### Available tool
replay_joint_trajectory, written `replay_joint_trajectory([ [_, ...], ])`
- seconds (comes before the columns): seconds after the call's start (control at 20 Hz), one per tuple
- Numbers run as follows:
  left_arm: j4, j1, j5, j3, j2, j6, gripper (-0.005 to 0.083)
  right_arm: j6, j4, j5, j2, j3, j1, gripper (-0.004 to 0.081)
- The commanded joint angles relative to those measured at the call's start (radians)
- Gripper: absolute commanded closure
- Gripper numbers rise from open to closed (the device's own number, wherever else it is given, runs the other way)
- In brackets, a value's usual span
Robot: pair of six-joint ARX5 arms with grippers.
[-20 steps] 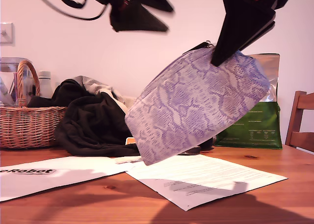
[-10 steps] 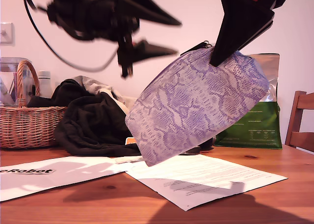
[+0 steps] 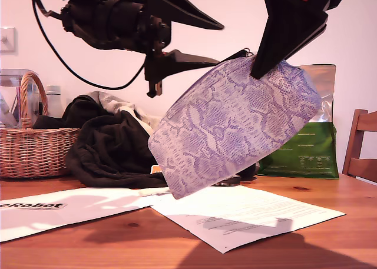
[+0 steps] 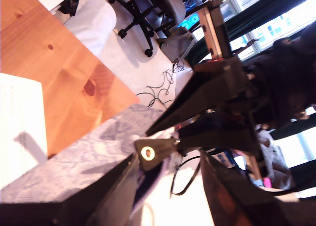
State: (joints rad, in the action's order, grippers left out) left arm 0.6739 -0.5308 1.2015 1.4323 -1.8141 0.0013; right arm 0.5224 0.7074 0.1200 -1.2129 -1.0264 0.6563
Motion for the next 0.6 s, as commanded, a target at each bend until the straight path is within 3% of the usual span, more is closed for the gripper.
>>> replay_joint_trajectory([
  [0.0, 0.003, -0.003, -0.020, -0.003, 0.001, -0.010, 0.0414, 0.002, -0.023, 0.003, 0.012, 0.006, 0.004, 0.0782],
  [0.2, 0.022, -0.003, -0.059, -0.003, -0.017, -0.013, 0.0414, 0.002, -0.022, 0.003, 0.012, 0.006, 0.005, 0.0782],
  [0.55, 0.006, -0.018, -0.027, -0.003, -0.025, -0.025, 0.0417, 0.001, -0.022, 0.004, 0.012, 0.006, 0.005, 0.0782],
])
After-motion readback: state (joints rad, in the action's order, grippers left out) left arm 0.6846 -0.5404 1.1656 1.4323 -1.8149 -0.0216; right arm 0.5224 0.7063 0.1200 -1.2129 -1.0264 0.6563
